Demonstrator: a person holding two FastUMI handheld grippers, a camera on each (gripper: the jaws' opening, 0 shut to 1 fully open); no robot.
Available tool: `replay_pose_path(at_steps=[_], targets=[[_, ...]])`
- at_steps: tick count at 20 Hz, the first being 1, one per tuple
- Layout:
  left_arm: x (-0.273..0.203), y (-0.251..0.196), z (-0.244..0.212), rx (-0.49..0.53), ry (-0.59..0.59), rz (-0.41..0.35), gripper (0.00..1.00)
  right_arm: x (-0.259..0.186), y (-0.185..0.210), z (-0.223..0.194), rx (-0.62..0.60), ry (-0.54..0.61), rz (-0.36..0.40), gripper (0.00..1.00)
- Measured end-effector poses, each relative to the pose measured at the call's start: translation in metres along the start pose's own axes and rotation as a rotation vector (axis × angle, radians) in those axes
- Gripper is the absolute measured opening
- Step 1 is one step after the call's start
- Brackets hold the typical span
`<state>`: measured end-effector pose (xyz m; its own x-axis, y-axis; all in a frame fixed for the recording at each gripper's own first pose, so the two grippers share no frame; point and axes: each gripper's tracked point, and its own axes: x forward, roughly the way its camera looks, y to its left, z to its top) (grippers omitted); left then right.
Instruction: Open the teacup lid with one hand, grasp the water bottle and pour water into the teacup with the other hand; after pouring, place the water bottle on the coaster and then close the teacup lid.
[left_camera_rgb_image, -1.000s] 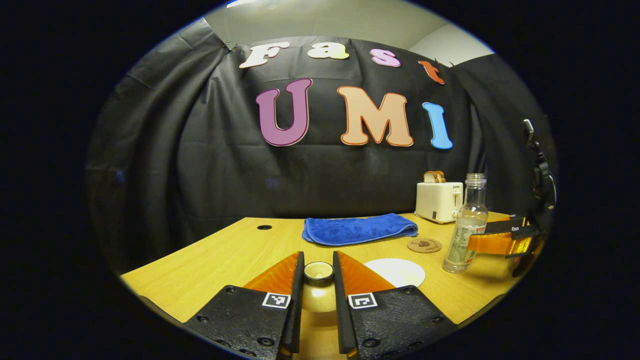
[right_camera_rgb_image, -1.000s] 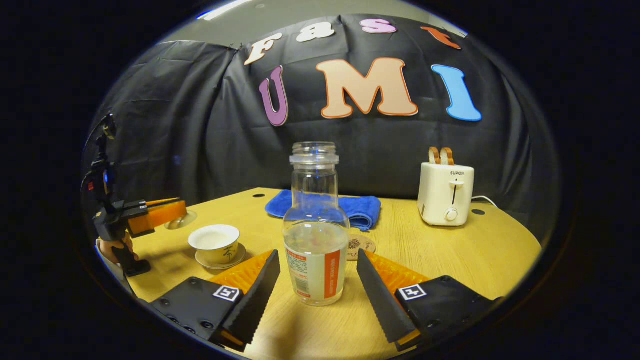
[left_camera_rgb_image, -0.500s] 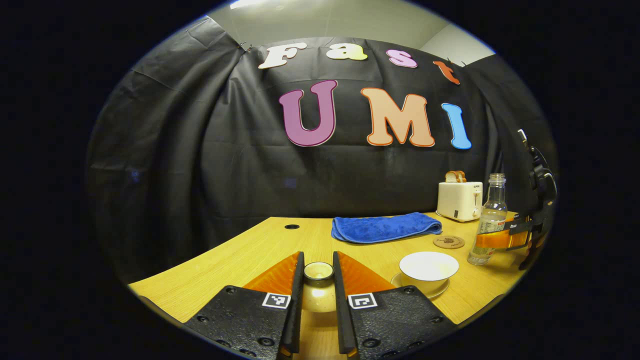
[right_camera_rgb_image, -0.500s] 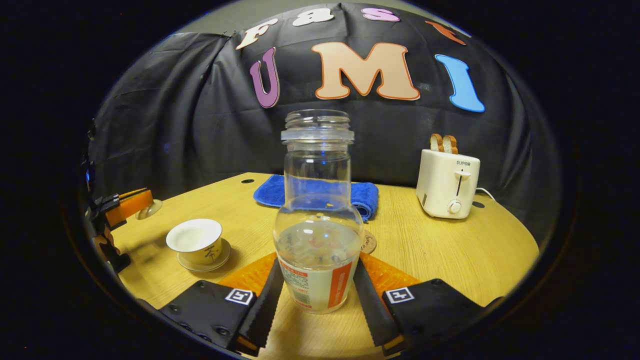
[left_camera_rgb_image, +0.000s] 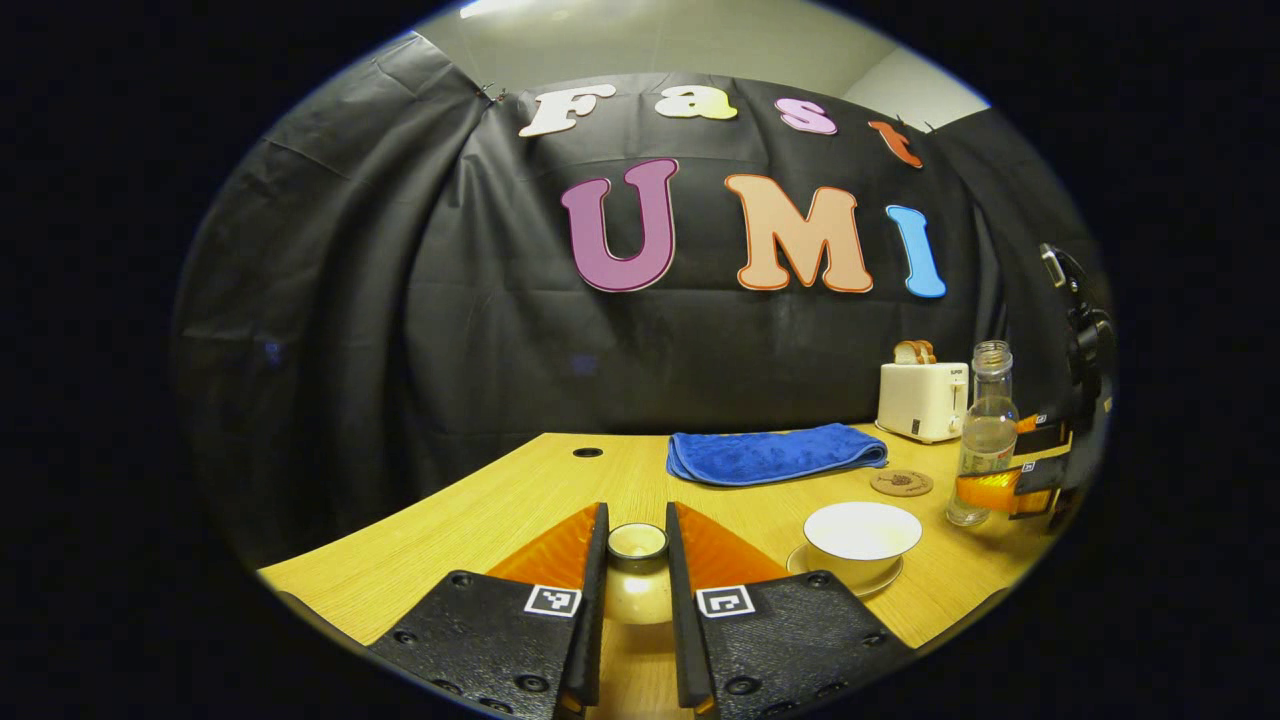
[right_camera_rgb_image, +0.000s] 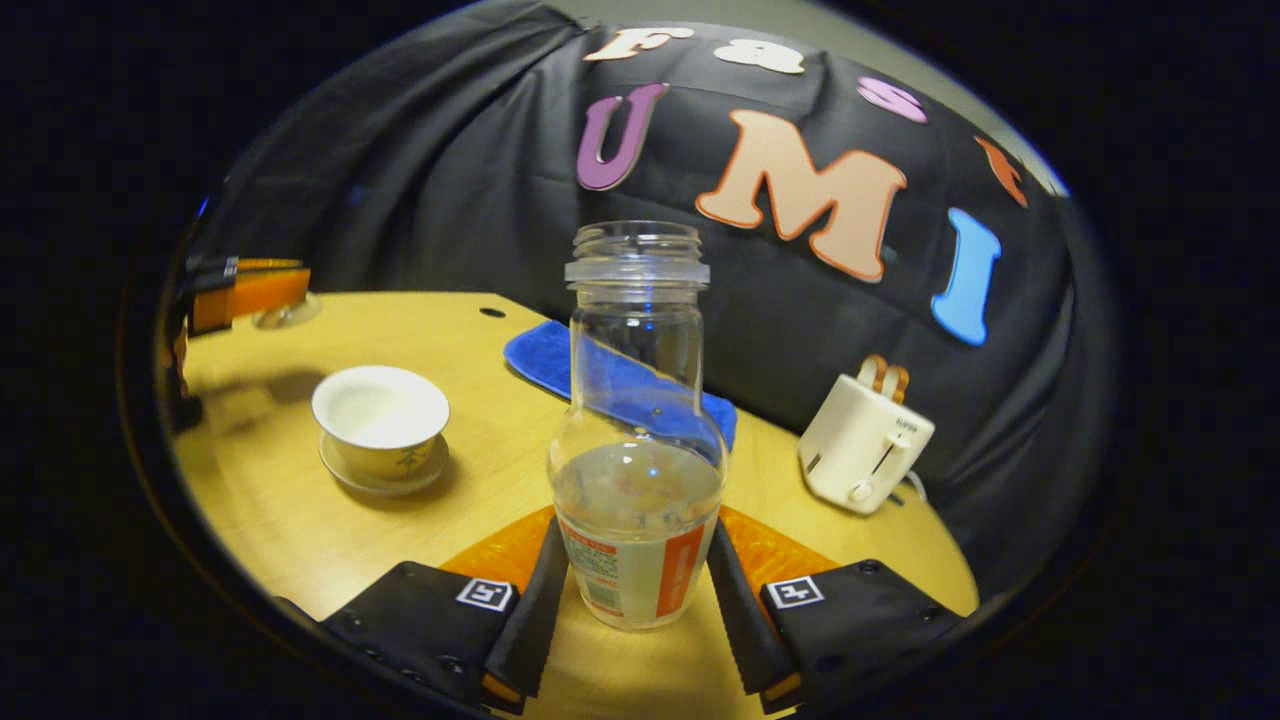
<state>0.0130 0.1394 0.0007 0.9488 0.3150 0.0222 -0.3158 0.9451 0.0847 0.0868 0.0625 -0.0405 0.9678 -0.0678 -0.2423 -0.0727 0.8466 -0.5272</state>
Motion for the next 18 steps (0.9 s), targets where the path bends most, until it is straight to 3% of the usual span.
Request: replay_pose_path(at_steps=[13, 18], targets=[[0.0, 0.002, 0.0, -0.001, 0.002, 0.006, 0.27, 0.015, -0.014, 0.016, -0.608, 0.008, -0.123, 0.77], [0.0, 0.002, 0.0, -0.002, 0.002, 0.006, 0.27, 0.02, -0.003, 0.02, -0.787, -0.005, -0.131, 0.76]])
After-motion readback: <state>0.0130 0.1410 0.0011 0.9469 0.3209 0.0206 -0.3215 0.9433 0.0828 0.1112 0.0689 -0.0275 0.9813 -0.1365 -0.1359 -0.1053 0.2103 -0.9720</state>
